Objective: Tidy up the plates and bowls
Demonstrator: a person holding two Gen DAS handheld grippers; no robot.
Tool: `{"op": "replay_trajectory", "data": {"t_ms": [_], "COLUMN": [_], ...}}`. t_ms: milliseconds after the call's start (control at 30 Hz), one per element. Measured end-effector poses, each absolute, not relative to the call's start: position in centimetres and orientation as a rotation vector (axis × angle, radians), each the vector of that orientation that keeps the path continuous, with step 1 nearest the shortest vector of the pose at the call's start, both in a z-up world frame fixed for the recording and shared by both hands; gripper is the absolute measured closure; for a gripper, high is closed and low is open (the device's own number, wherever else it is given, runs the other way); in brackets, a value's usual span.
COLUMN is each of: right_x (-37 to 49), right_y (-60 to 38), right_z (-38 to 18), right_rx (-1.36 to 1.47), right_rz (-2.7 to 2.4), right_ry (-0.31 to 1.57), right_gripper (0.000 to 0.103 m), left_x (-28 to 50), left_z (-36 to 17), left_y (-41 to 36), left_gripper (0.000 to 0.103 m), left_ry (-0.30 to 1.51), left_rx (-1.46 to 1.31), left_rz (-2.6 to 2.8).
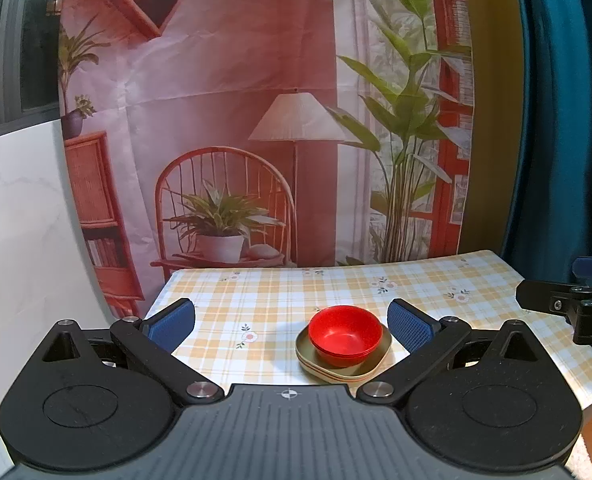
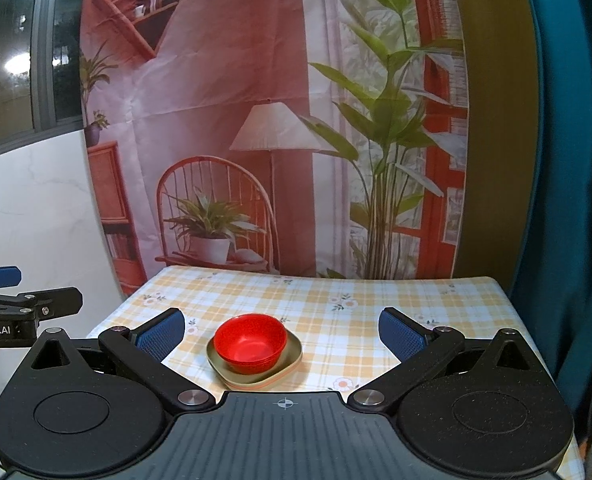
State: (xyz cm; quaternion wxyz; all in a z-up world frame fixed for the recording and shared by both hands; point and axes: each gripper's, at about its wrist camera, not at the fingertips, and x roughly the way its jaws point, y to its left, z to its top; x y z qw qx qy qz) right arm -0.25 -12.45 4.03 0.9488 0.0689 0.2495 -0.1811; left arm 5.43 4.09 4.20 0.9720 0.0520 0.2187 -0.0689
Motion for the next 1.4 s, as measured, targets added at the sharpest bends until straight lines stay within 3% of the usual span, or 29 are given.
{"op": "replay_trajectory", "data": {"t_ms": [1400], "right_x": [-0.78], "right_y": [-12.88], "right_z": [3.98], "right_rx": [0.142], "right_rz": [-0.368], "right_ry": [0.509], "right_gripper": [0.000], "left_x": [4.83], "left_z": [4.34], "left_y": [4.03], "left_gripper": [0.000], "left_ry": [0.429], "left_rx": [0.116], "left_rz": [-0.155]}}
